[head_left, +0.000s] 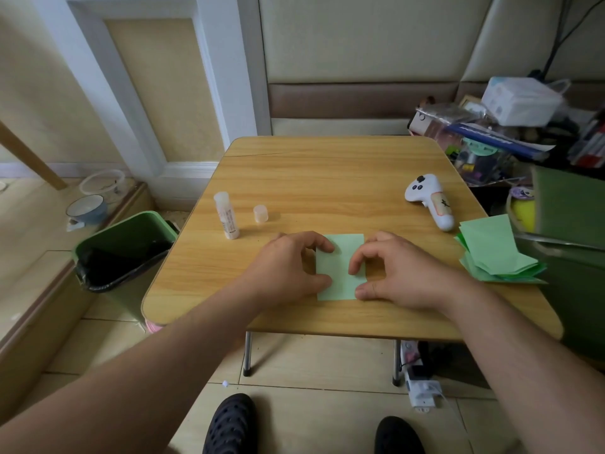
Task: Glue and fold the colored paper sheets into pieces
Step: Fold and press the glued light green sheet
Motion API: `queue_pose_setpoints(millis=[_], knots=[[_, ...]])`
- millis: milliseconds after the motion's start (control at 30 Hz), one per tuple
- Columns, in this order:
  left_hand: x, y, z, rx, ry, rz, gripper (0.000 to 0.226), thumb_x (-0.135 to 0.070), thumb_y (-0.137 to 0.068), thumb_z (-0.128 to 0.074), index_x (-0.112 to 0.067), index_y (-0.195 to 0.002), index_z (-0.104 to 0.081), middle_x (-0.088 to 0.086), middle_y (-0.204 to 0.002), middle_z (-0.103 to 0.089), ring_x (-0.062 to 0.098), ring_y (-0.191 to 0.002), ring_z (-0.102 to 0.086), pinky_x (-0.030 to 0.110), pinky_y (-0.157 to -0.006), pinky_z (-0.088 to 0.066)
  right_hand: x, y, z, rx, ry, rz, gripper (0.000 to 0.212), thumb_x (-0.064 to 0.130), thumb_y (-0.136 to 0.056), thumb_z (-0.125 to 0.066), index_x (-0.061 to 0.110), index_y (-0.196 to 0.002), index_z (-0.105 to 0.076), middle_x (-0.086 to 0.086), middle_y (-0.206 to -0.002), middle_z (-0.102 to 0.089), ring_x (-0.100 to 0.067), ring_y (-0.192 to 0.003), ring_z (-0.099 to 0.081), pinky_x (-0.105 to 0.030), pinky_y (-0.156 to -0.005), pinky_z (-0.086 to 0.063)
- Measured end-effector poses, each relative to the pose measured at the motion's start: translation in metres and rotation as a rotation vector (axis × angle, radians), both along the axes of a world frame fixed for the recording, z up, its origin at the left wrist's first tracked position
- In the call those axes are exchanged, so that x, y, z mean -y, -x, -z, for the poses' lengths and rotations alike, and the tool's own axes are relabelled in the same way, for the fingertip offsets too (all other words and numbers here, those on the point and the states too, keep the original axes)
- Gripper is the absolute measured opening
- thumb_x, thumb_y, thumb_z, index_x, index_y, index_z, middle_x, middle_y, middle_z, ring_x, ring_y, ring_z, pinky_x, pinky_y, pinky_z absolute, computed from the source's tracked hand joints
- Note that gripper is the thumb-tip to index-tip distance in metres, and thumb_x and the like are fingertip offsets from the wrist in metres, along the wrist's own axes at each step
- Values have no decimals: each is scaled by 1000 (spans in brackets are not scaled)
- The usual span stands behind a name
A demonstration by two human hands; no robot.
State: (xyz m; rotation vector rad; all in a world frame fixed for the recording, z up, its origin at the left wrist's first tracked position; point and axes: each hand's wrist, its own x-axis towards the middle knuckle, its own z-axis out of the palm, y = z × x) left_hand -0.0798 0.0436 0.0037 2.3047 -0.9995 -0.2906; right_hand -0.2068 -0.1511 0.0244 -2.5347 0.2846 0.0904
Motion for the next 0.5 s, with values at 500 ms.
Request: queue_pose_setpoints(millis=[500], knots=[[1, -5, 1, 21, 11, -16, 42, -49, -68, -91, -51, -97, -60, -28, -93, -59, 14, -107, -55, 43, -98, -48, 1, -9, 8, 96, 64, 66, 21, 39, -80, -87, 37, -88, -67, 22, -110, -50, -8, -115, -41, -41, -106, -41]])
